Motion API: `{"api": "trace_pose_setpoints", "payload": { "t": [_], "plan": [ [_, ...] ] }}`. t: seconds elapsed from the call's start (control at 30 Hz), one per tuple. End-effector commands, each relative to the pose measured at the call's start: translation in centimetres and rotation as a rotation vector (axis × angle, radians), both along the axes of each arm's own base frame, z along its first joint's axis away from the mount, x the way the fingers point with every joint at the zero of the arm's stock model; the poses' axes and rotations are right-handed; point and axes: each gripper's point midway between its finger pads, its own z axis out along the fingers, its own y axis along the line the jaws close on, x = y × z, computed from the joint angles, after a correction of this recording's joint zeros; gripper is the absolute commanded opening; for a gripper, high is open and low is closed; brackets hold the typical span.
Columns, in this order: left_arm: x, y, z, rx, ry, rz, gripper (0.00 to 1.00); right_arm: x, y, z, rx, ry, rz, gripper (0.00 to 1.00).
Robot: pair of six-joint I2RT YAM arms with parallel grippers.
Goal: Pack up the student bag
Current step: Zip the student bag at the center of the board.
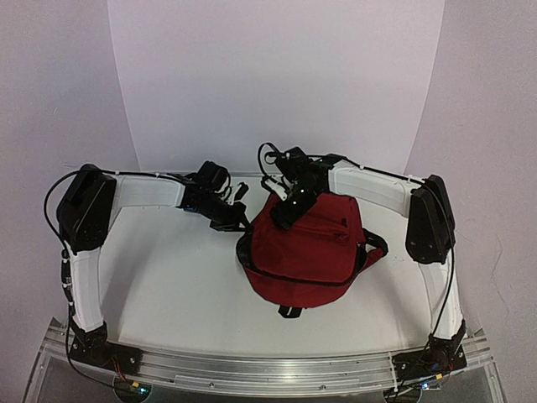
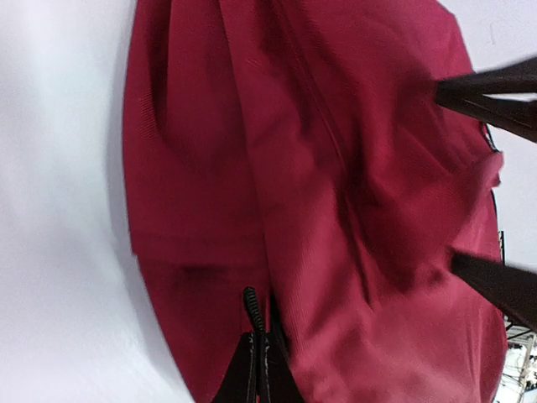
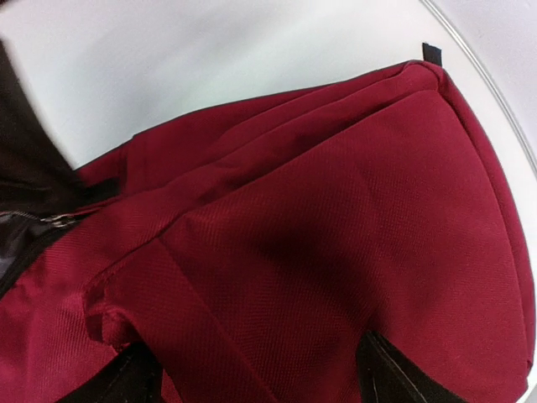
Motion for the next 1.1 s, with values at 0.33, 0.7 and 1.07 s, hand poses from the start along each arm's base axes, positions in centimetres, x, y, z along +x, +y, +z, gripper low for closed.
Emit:
{"api": "trace_pose_setpoints", "payload": {
  "t": [0.33, 0.7, 1.07],
  "plan": [
    [-4.3, 1.3, 8.3, -0.175, -0.172, -0.031, 0.0, 7.0, -1.9, -2.0, -0.015, -0.092, -0.151, 0.73],
    [-9.6, -2.5, 8.8, -0.204, -0.277, -0.173, 0.0, 6.8, -2.4, -1.6, 0.057, -0.033, -0.154, 0.75],
    [-8.6, -1.2, 7.7, -0.111, -0.331, -0.125, 0.02, -1.9, 0.7, 7.3, 0.409, 0.18, 0.079, 0.79]
  ]
}}
